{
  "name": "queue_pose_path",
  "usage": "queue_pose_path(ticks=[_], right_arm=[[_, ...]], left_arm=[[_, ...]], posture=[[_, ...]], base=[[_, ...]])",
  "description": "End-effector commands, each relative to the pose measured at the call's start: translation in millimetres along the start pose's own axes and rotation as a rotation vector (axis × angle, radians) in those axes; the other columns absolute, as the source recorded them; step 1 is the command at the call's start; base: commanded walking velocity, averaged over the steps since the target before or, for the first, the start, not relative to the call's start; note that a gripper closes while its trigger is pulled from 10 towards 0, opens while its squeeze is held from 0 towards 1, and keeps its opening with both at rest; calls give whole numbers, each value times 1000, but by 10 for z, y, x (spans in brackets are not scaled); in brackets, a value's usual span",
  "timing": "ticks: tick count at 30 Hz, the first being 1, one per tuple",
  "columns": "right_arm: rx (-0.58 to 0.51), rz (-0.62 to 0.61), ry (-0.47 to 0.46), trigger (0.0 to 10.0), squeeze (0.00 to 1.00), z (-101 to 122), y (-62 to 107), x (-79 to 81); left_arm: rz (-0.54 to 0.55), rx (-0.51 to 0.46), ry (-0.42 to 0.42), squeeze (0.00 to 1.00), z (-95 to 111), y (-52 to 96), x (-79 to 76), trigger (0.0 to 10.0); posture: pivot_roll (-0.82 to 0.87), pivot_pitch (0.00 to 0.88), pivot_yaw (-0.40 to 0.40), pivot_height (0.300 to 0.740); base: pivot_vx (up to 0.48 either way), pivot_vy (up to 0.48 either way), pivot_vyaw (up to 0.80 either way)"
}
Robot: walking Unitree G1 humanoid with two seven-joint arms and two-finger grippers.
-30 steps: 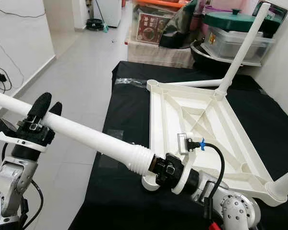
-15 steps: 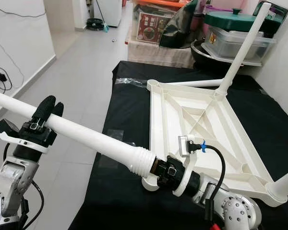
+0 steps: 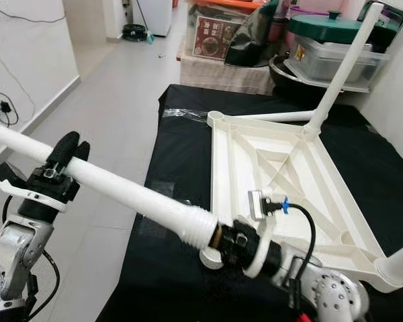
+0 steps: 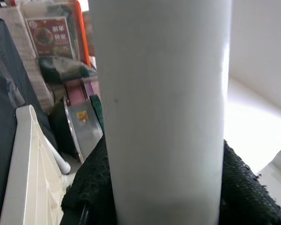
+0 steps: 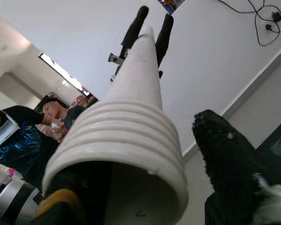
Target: Building children table
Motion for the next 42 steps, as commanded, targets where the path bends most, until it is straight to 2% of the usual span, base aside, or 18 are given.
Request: queue_pose_path(ticks=[1, 3, 4, 10, 16, 20, 22, 23, 24, 25, 27, 28, 31, 33, 36, 37, 40, 42], right_arm=[[28, 46, 28, 10000, 0, -7, 40, 68], [46, 40, 40, 10000, 0, -16, 76, 59], [85, -6, 55, 10000, 0, -28, 182, -15], [80, -78, 35, 10000, 0, -4, 350, -132], [109, -160, 93, 10000, 0, 5, 518, -269], [119, -194, 138, 10000, 0, 87, 565, -338], [110, -235, 200, 10000, 0, 259, 589, -426], [110, -235, 200, 10000, 0, 259, 589, -426], [87, -256, 255, 10000, 0, 420, 572, -478], [87, -256, 255, 10000, 0, 420, 572, -478], [35, -262, 324, 10000, 0, 631, 455, -509], [35, -262, 324, 10000, 0, 631, 455, -509], [-9, -137, 377, 10000, 0, 835, 151, -356], [-13, -112, 381, 10000, 0, 854, 109, -327], [19, 63, 427, 10000, 0, 835, -288, -98], [19, 63, 427, 10000, 0, 835, -288, -98], [66, 147, 460, 10000, 0, 781, -523, -19], [90, 154, 472, 10000, 0, 753, -627, -21]], left_arm=[[19, -13, -41, 0, 45, 8, -4, 10000], [15, -18, -39, 0, 59, 2, -19, 10000], [5, -27, -49, 0, 118, -14, -58, 10000], [8, -54, -77, 0, 260, -13, -96, 10000], [0, -66, -126, 0, 441, -19, -177, 10000], [-10, -6, -173, 0, 433, -37, -216, 10000], [-31, 91, -242, 0, 423, -104, -296, 10000], [-31, 91, -242, 0, 423, -104, -296, 10000], [-51, 172, -302, 0, 414, -171, -372, 10000], [-51, 172, -302, 0, 414, -171, -372, 10000], [-82, 282, -371, 0, 352, -264, -446, 10000], [-82, 282, -371, 0, 352, -264, -446, 10000], [-134, 433, -475, 0, 153, -454, -511, 10000], [-141, 452, -488, 0, 123, -481, -517, 10000], [-202, 601, -535, 0, -197, -590, -494, 10000], [-202, 601, -535, 0, -197, -590, -494, 10000], [-233, 712, -556, 0, -406, -613, -444, 10000], [-247, 745, -564, 0, -493, -625, -432, 10000]], posture=[[59, 6, -91, 740], [59, 6, -91, 740], [57, 4, -90, 740], [55, 3, -91, 740], [61, 11, -93, 740], [62, 11, -94, 740], [66, 8, -94, 740], [66, 8, -94, 740], [70, 6, -96, 740], [70, 6, -96, 740], [72, 7, -95, 740], [72, 7, -95, 740], [73, 0, -93, 740], [73, 0, -93, 740], [65, 0, -78, 740], [65, 0, -78, 740], [62, 0, -66, 740], [64, 0, -65, 740]], base=[[0, 0, 0], [0, 0, 0], [0, 0, 0], [0, 0, 0], [0, 0, 0], [0, 0, 0], [0, 0, 0], [0, 0, 0], [0, 0, 0], [0, 0, 0], [0, 0, 0], [0, 0, 0], [0, 0, 0], [0, 0, 0], [0, 0, 0], [0, 0, 0], [0, 0, 0], [0, 0, 0]])
Point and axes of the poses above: a point about 5 cm out from each wrist's last joint towards the gripper, its own y axis pointing back from the gripper into the wrist, its own z axis along the axis of the wrist's last joint, x = y × z, the point moved 4 cm from there along -y, pointing out of the wrist towards the gripper, and after that the axes turned 6 degrees about y, right-handed, at the moved point
